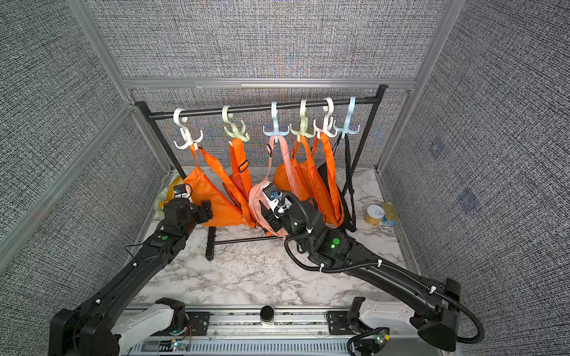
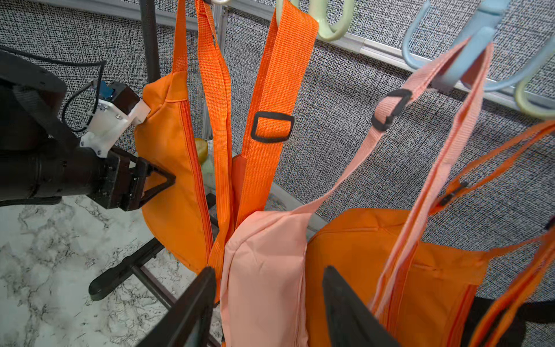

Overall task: Hang the bag on a hook
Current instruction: Adjust the clothesline at the center of the board, then reset both arms

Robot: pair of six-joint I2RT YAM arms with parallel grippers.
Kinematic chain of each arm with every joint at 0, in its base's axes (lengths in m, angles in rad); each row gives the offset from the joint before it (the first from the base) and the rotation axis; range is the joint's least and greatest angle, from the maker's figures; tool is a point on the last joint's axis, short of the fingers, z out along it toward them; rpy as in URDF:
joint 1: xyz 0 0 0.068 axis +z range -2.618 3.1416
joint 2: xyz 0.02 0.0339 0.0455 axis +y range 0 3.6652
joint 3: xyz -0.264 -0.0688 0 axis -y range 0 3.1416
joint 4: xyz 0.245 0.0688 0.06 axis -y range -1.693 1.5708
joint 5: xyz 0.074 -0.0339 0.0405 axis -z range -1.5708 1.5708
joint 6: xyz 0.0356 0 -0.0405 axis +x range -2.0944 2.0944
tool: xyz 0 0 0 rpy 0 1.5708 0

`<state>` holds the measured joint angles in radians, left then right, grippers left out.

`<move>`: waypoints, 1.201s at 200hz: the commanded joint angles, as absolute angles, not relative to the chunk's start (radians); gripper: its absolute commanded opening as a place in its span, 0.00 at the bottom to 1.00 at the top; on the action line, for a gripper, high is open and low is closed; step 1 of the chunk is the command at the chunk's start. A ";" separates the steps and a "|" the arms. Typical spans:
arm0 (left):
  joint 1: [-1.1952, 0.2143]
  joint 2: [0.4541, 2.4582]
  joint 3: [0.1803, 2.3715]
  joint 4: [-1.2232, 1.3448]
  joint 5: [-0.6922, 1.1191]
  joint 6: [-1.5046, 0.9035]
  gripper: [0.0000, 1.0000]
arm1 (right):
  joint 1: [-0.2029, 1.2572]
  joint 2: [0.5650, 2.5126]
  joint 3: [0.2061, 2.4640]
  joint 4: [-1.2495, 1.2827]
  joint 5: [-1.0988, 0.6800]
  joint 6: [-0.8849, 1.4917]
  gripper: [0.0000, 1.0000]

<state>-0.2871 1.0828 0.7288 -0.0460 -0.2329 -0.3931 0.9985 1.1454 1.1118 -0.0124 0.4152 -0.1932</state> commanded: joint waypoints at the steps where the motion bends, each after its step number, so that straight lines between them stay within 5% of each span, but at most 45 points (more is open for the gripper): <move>1: -0.279 1.093 0.727 0.023 -0.232 -0.378 0.77 | 0.985 1.124 1.088 0.000 0.448 -0.155 0.59; 85: -0.267 1.048 0.652 0.110 -0.163 -0.376 0.88 | 0.897 0.951 0.853 -0.034 0.626 -0.028 0.66; 109: -0.269 0.998 0.587 0.132 -0.170 -0.389 0.89 | 0.842 0.884 0.769 -0.077 0.749 0.033 0.99; 137: -0.270 0.941 0.510 0.157 -0.217 -0.393 0.89 | 0.766 0.798 0.665 -0.132 0.842 0.103 0.99; 146: -0.272 0.926 0.492 0.164 -0.225 -0.389 0.99 | 0.746 0.765 0.631 -0.138 0.862 0.123 0.99; 240: -0.405 0.881 0.393 0.181 -0.522 -0.307 0.99 | 0.672 0.508 0.226 0.151 0.996 -0.017 0.99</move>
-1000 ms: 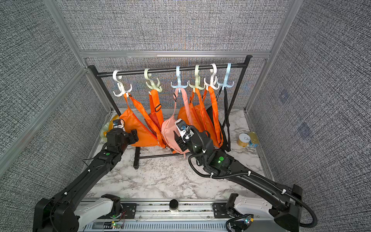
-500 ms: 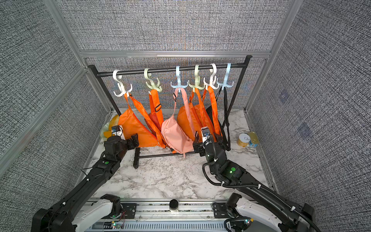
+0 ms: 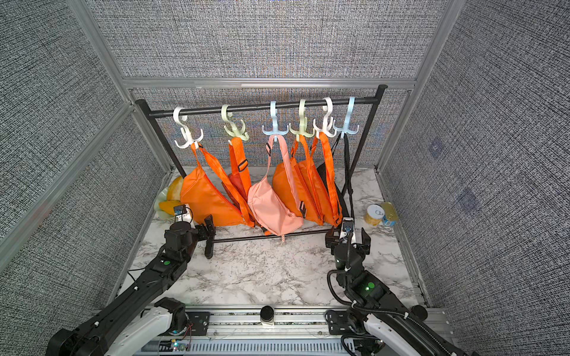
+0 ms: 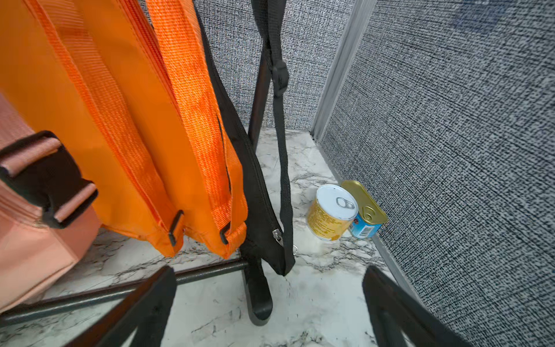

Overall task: Hang the bag on a hook
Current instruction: Reset both arms

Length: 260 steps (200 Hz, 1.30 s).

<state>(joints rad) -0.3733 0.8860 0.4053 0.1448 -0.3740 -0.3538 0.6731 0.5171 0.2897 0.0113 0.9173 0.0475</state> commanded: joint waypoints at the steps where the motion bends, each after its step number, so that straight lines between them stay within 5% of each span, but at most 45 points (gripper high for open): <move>1: -0.407 0.881 0.392 0.182 -0.527 -0.305 0.99 | 0.672 0.509 0.223 0.155 0.999 -0.019 0.99; 93: -0.436 0.808 0.243 0.397 -0.752 -0.103 0.98 | 0.571 0.810 0.082 0.557 0.942 -0.089 0.99; 139: -0.434 0.806 0.016 0.796 -0.808 0.054 0.97 | 0.525 0.977 0.069 0.820 0.929 -0.138 0.99; 181: -0.428 0.819 0.028 0.748 -0.839 -0.011 0.96 | 0.450 1.052 0.037 1.006 0.873 -0.141 0.99; 260: -0.367 1.136 -0.028 1.331 -0.843 0.077 0.99 | 0.315 1.435 0.031 1.550 0.755 -0.143 0.99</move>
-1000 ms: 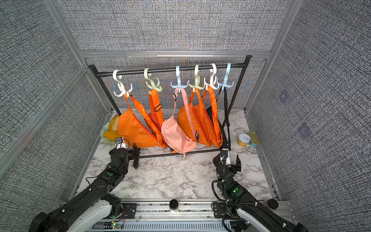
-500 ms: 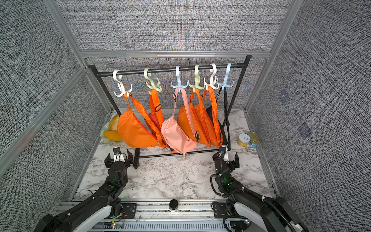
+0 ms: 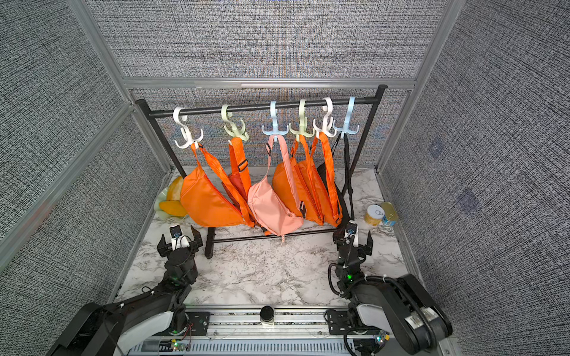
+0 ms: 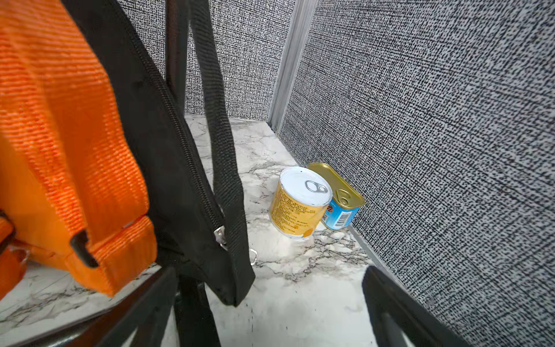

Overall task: Hang the bag on a hook
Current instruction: Reset both arms

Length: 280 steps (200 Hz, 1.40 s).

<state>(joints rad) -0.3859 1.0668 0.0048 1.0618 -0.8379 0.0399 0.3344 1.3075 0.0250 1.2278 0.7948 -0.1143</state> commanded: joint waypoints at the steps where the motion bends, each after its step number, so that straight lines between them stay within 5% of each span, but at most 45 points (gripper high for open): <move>1: -0.367 1.142 -0.029 1.337 -0.842 0.078 0.99 | 0.315 1.443 0.034 1.555 0.759 -0.144 0.99; 54: -0.267 1.427 -0.126 1.778 -0.693 0.028 0.99 | 0.216 1.571 0.102 1.551 0.666 -0.095 0.99; 131: -0.251 1.520 -0.013 1.725 -0.480 0.142 0.99 | 0.104 1.598 0.179 1.386 0.442 -0.029 0.99; 161: -0.232 1.539 -0.011 1.743 -0.445 0.143 0.99 | 0.041 1.555 0.306 1.075 0.373 0.046 0.99; 230: -0.070 1.534 0.172 1.340 -0.267 0.007 0.99 | 0.028 1.550 0.303 1.072 0.360 0.058 0.99; 280: -0.068 1.529 0.159 1.364 -0.262 0.011 0.99 | 0.028 1.549 0.302 1.075 0.360 0.057 0.99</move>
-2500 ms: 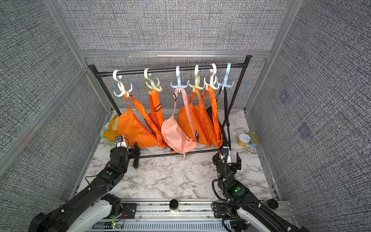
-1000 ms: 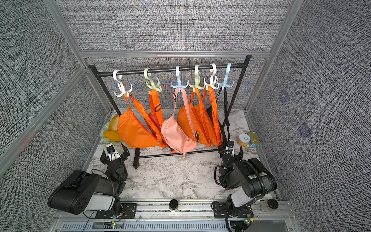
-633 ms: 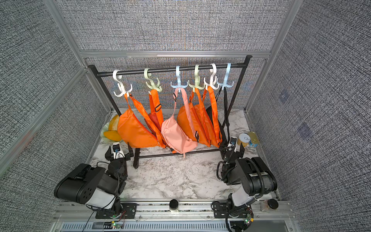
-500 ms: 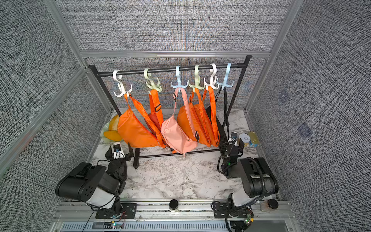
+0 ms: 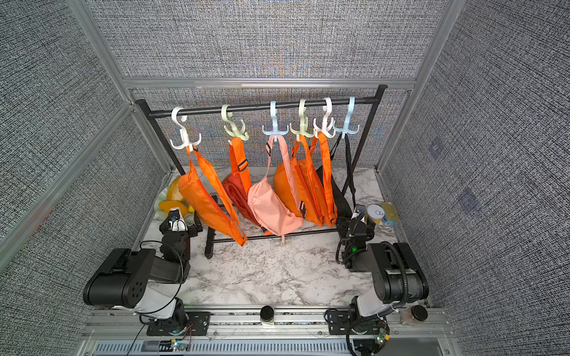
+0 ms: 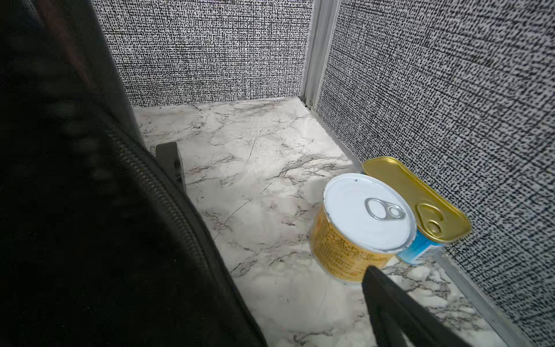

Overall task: Hang the bag on a hook
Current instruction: Reset both arms

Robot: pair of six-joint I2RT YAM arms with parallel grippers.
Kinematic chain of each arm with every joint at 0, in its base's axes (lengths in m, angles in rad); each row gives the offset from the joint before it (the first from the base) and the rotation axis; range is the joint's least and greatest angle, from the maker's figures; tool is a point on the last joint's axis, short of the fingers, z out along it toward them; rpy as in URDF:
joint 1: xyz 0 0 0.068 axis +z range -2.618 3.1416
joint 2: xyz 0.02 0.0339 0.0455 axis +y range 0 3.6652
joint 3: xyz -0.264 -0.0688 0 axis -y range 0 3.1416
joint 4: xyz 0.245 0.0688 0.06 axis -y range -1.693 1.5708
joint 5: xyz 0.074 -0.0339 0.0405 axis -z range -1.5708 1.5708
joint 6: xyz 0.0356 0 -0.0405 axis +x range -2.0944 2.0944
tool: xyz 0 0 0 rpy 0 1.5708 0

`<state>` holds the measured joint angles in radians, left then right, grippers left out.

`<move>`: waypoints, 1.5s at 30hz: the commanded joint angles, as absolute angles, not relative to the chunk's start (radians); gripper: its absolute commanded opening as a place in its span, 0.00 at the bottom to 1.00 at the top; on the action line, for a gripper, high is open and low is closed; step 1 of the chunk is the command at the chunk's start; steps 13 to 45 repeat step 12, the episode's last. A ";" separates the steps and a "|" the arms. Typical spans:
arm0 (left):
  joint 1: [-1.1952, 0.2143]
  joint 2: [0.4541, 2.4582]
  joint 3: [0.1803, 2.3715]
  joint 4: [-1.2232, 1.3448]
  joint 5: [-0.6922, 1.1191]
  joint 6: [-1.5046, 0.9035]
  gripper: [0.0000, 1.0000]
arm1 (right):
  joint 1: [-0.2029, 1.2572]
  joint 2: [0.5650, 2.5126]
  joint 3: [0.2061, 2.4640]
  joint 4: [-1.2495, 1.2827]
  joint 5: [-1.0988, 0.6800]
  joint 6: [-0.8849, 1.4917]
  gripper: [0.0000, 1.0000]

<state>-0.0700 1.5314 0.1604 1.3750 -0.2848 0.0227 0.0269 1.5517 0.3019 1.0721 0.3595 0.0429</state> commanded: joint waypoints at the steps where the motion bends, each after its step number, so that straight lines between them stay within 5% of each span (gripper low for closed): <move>1: -0.069 1.529 0.158 1.365 -0.262 0.011 0.99 | 0.028 1.549 0.302 1.075 0.360 0.057 0.99; 45: -0.070 1.530 0.160 1.362 -0.261 0.011 0.99 | 0.028 1.549 0.301 1.078 0.360 0.057 0.99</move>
